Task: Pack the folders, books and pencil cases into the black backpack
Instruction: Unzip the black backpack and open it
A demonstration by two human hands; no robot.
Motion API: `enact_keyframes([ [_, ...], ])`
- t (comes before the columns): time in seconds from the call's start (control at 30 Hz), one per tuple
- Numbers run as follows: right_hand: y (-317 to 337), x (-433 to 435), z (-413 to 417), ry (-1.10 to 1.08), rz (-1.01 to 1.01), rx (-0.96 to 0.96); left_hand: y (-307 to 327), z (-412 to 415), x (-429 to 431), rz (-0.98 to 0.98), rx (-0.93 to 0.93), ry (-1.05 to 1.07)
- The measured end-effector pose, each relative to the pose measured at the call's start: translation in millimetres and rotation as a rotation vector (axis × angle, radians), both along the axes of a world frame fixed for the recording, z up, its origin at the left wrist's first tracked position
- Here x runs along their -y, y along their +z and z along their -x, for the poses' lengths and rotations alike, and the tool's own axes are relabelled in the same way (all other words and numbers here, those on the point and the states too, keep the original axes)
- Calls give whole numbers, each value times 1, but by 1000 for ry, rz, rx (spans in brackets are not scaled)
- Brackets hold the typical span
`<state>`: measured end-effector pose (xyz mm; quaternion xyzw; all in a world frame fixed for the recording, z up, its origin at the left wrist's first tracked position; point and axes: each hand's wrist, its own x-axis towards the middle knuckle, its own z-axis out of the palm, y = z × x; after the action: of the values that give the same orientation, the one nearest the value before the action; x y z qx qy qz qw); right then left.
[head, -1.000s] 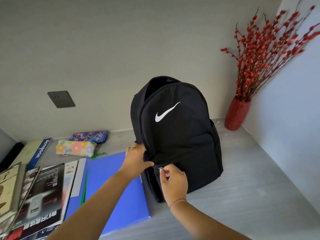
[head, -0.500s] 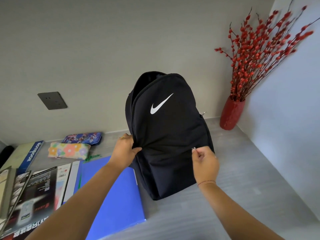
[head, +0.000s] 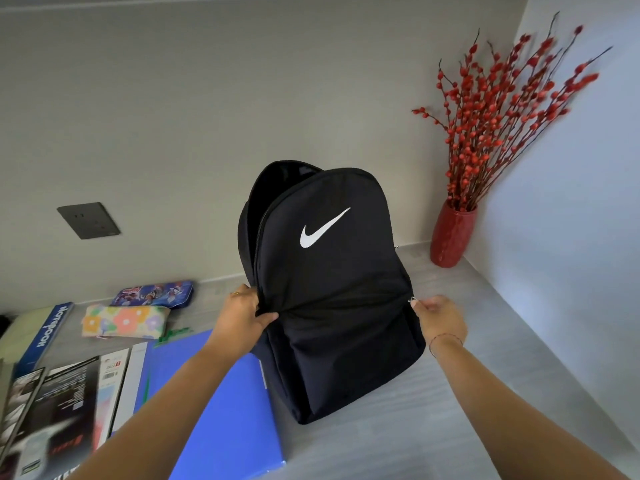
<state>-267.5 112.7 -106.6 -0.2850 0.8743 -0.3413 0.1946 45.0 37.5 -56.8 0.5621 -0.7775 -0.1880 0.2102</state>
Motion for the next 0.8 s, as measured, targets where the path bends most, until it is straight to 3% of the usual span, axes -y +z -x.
enact_keyframes([
  [0.1, 7, 5, -13, -33, 27, 187, 9, 6, -12, -91, -87, -44],
  [0.2, 41, 0, -54, -91, 273, 360, 36, 14, -16, -125, -344, -93],
  [0.27, 74, -6, -90, 70, 485, 557, 58, 25, -20, -43, -419, -170],
  [0.33, 105, -7, -124, 320, 559, 669, 77, 39, -28, 81, -341, -305],
  [0.4, 126, 1, -144, 441, 546, 607, 86, 52, -38, 88, -251, -473],
  [0.47, 139, 11, -145, 396, 543, 477, 89, 56, -41, -17, -259, -572],
  [0.53, 144, 22, -130, 328, 565, 406, 93, 49, -29, -53, -376, -464],
  [0.6, 146, 26, -117, 400, 538, 419, 96, 36, 4, 151, -437, -159],
  [0.67, 153, 29, -108, 480, 536, 460, 102, 25, 46, 288, -232, 123],
  [0.73, 163, 34, -99, 533, 552, 477, 107, 19, 82, 153, 81, 255],
  [0.8, 176, 42, -90, 614, 553, 483, 110, 15, 106, 13, 265, 311],
])
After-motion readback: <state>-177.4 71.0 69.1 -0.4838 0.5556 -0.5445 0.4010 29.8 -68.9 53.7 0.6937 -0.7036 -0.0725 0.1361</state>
